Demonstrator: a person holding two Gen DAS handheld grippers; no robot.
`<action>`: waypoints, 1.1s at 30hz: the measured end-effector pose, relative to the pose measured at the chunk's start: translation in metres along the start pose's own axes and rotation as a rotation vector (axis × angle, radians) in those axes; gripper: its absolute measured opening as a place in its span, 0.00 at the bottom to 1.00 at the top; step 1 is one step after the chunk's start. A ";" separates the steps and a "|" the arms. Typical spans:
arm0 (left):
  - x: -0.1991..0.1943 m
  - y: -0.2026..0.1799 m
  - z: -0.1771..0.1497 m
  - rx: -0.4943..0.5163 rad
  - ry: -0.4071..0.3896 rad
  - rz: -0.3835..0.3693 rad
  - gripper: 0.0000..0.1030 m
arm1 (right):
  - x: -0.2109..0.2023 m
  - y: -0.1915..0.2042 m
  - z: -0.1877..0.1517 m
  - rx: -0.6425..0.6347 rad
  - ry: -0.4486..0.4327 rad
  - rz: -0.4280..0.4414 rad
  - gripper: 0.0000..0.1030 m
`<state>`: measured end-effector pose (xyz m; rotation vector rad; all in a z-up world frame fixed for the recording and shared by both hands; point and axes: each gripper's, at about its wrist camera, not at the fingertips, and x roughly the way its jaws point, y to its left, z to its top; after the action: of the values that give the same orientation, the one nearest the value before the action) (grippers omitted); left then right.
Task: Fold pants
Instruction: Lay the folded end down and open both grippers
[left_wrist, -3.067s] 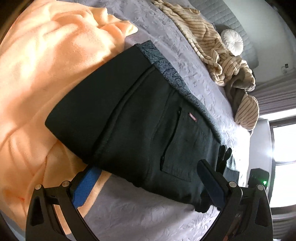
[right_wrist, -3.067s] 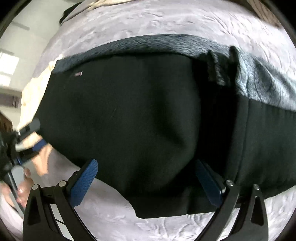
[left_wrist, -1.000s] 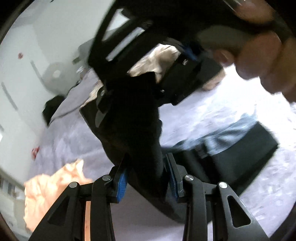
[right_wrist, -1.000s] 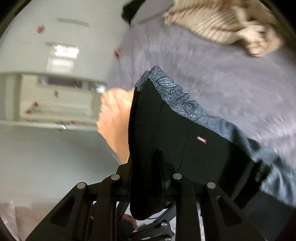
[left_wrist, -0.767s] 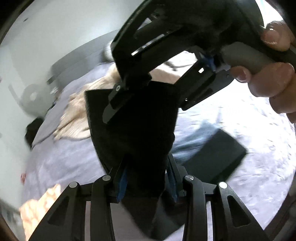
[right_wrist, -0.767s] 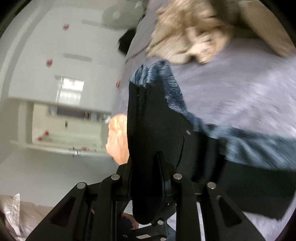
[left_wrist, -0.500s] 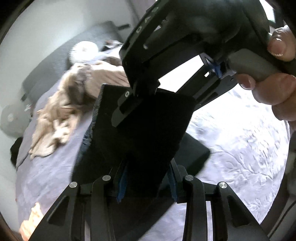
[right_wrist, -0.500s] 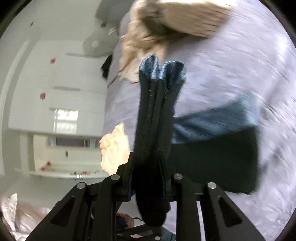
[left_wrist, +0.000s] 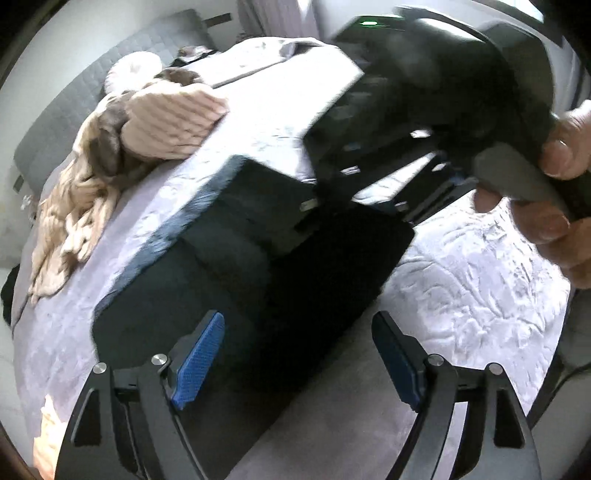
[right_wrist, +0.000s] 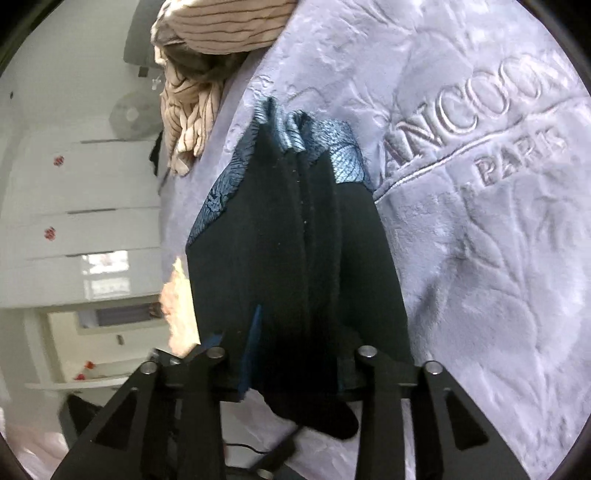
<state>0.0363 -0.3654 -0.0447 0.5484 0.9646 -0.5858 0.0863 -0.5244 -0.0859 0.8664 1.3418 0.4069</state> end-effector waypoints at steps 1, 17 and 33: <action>-0.005 0.010 -0.002 -0.029 0.002 -0.002 0.81 | -0.005 0.004 -0.004 -0.010 -0.010 -0.026 0.49; -0.013 0.126 -0.069 -0.429 0.281 0.108 0.81 | -0.016 0.104 -0.037 -0.295 -0.196 -0.554 0.81; -0.023 0.138 -0.091 -0.514 0.362 0.076 0.81 | 0.037 0.085 -0.054 -0.271 -0.080 -0.551 0.81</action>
<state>0.0654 -0.2013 -0.0433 0.2278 1.3752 -0.1534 0.0609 -0.4280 -0.0471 0.2645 1.3499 0.1146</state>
